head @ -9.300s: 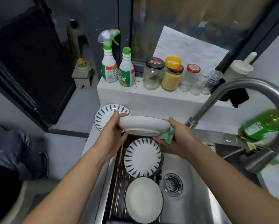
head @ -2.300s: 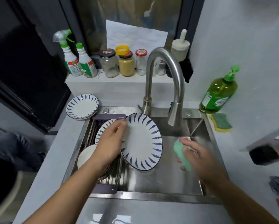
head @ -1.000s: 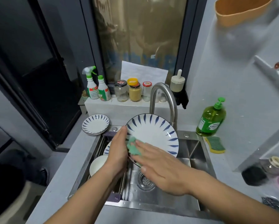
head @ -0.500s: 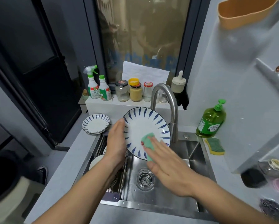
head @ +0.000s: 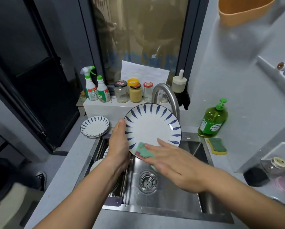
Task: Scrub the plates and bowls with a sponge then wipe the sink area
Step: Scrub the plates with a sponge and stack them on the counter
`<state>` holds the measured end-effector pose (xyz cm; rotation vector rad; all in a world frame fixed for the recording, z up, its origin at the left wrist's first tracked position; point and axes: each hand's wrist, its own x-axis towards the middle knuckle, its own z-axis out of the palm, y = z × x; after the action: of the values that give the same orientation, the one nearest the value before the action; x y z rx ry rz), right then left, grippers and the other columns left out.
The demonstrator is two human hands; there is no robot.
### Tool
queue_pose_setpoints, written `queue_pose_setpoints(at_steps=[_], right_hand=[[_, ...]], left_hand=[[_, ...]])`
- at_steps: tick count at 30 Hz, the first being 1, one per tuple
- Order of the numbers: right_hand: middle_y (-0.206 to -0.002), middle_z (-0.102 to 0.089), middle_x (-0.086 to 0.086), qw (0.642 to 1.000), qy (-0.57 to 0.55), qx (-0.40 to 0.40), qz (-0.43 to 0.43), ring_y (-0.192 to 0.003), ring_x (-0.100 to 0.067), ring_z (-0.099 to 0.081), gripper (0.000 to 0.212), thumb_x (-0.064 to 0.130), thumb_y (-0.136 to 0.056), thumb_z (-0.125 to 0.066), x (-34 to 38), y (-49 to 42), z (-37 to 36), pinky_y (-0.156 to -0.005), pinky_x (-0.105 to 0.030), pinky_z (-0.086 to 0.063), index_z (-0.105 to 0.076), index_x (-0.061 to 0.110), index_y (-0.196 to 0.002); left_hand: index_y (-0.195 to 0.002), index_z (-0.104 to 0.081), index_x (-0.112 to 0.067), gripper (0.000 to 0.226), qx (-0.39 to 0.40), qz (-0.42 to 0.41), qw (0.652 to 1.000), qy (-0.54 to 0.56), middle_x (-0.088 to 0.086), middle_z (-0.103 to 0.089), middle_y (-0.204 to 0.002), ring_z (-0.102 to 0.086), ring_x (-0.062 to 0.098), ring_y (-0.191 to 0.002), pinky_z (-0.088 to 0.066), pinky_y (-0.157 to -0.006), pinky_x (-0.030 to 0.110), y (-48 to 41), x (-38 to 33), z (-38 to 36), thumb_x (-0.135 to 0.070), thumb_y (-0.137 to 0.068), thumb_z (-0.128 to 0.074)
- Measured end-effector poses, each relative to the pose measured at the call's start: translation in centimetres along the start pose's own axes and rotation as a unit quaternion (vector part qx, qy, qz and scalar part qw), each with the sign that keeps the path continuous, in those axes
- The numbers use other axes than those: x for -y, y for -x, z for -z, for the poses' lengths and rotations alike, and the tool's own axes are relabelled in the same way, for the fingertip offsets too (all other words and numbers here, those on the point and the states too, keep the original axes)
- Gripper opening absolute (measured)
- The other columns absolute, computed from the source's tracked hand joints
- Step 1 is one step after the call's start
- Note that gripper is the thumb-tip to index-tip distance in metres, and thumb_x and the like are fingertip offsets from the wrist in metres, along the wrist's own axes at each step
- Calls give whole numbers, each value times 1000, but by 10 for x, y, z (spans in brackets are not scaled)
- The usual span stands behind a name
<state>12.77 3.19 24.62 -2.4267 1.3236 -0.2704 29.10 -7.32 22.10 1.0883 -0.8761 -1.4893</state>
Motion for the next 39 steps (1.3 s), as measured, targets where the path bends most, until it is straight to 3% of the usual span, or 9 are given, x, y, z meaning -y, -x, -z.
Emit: queue_pose_setpoints(at_steps=[9,15,17,20,24,27,31,36,39], right_hand=[[-168,-11,3,964,230,-56,-119,-154,-12,13,86,60,-91,21,-63,-9,30,-123,-42,15,-19,25,-159],[-167,12,-2,989,116,-28,-86,-150,-10,25,70,57,-101,-3,-15,6,-20,-123,-36,13,3,21,-160],[-166,17,1,997,47,-15,-55,-149,-7,27,65,50,-104,-13,0,-1,-28,-123,-30,14,0,20,-160],[-166,16,-2,996,64,-32,-47,-149,-8,28,78,56,-97,0,-1,-27,-18,-124,-36,12,-21,11,-157],[-165,22,3,975,153,-51,-153,-148,-11,31,85,63,-87,16,-37,-29,7,-123,-42,16,0,22,-160],[-165,16,5,971,145,-45,-187,-149,-10,27,97,72,-80,20,-41,-14,-6,-123,-40,15,-1,21,-160],[-165,-11,14,979,-50,-80,-181,-153,-2,-5,89,84,-86,-12,-22,-6,-35,-124,-36,-15,-17,34,-159],[-146,-51,22,942,-179,-213,-187,-130,2,-51,69,55,-81,-62,-17,-17,-43,-109,-32,-45,-42,45,-147],[-131,-63,20,922,-224,-259,-183,-119,6,-59,57,32,-84,-76,-21,-19,-38,-106,-29,-48,-58,37,-138]], left_hand=[[-107,-66,-8,32,50,-7,997,-56,12,-74,-100,-70,23,-96,-54,-89,41,7,-1,-3,-29,-108,-41],[-105,-64,-4,32,14,-24,999,-39,9,-68,-103,-63,23,-98,-50,-89,39,0,2,-1,-26,-108,-41],[-103,-69,-10,35,26,-1,999,-39,8,-76,-109,-70,28,-108,-52,-101,44,7,11,-4,-30,-109,-42],[-112,-74,-13,41,47,32,998,-32,12,-76,-117,-68,29,-119,-46,-112,52,13,25,-8,-38,-110,-41],[-102,-74,-19,35,73,-12,997,-35,17,-72,-121,-64,37,-122,-43,-112,60,6,18,0,-45,-96,-51],[-94,-68,-18,28,52,-13,997,-52,15,-68,-106,-64,28,-99,-51,-95,50,2,6,2,-41,-90,-52],[-111,-66,-5,32,23,81,994,-69,24,-71,-113,-69,30,-92,-54,-71,38,-5,6,-2,-23,-100,-43],[-126,-61,-4,39,38,229,970,-73,22,-77,-105,-77,35,-86,-60,-51,43,-7,7,-7,-14,-105,-30],[-103,-67,-3,41,45,273,959,-68,16,-78,-80,-76,29,-74,-63,-52,49,-7,3,-8,-15,-108,-29]])
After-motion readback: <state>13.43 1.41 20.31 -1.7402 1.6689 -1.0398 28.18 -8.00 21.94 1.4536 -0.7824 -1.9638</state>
